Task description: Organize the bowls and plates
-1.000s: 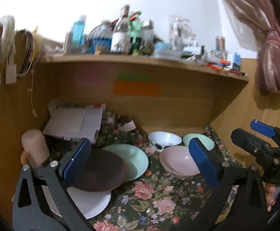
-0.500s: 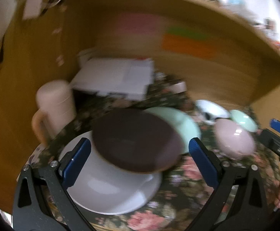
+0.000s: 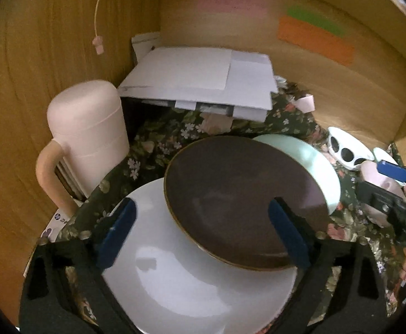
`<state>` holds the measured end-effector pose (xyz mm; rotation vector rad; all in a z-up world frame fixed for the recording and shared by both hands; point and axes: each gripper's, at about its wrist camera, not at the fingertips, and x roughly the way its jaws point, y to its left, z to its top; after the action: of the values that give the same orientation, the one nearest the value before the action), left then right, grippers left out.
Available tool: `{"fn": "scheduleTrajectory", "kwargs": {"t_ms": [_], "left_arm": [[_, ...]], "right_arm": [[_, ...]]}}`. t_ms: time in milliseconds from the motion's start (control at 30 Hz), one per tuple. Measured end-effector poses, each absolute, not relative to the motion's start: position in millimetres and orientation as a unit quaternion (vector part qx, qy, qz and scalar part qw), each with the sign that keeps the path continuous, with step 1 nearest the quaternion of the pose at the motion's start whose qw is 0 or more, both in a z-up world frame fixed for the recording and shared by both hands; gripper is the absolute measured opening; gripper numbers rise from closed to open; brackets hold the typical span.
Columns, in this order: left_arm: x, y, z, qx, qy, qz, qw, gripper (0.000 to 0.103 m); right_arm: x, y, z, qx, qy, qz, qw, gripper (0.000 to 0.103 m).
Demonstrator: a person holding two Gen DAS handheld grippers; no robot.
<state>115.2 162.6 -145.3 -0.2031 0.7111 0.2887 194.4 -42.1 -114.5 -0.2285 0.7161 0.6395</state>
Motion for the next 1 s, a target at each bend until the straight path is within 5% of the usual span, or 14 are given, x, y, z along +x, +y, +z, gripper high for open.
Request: {"fn": "scheduleTrajectory", "kwargs": {"t_ms": [233, 667, 1000], "left_arm": [[129, 179, -157, -0.118, 0.367, 0.136, 0.912, 0.082], [139, 190, -163, -0.136, 0.389, 0.112, 0.904, 0.044], [145, 196, -171, -0.148, 0.407, 0.088, 0.897, 0.034]], "right_arm": [[228, -17, -136, -0.101, 0.404, 0.331, 0.847, 0.073], [257, 7, -162, -0.088, 0.451, 0.344, 0.819, 0.04], [267, 25, -177, -0.088, 0.461, 0.355, 0.809, 0.035]]}}
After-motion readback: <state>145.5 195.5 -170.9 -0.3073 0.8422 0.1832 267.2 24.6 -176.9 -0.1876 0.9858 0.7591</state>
